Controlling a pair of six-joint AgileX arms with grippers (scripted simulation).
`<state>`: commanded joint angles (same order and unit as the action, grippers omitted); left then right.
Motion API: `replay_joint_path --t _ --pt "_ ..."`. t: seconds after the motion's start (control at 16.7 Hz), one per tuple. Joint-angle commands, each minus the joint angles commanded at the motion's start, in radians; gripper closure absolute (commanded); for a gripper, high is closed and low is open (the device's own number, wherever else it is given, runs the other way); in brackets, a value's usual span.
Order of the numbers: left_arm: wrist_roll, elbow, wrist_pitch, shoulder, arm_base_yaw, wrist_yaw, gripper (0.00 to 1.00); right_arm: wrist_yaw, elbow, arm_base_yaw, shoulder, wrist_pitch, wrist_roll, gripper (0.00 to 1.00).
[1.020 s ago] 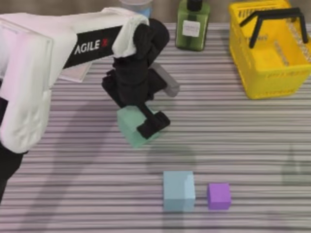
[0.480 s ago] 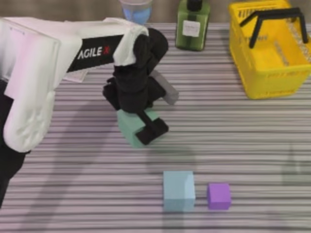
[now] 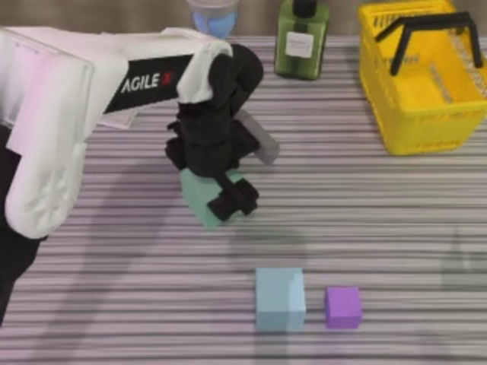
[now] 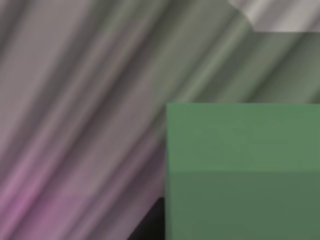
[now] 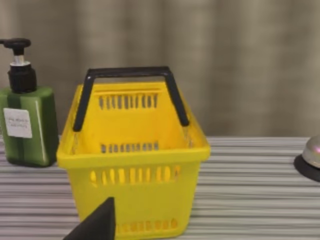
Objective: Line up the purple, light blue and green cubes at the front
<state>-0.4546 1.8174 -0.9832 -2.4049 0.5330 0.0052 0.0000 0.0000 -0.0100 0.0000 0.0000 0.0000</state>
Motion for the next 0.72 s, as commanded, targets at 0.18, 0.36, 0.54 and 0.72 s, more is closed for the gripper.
replay_joint_path --t 0.18,0.36,0.54,0.72 --pt "0.000 0.000 0.000 0.000 0.000 0.000 1.00 0.000 0.000 0.000 0.000 0.000 0.000 0.00" --pt "0.000 0.000 0.000 0.000 0.000 0.000 1.00 0.000 0.000 0.000 0.000 0.000 0.000 0.00" --pt "0.000 0.000 0.000 0.000 0.000 0.000 1.00 0.000 0.000 0.000 0.000 0.000 0.000 0.00" --pt "0.000 0.003 -0.007 0.010 0.002 0.003 1.00 0.000 0.000 0.000 0.000 0.000 0.000 0.00"
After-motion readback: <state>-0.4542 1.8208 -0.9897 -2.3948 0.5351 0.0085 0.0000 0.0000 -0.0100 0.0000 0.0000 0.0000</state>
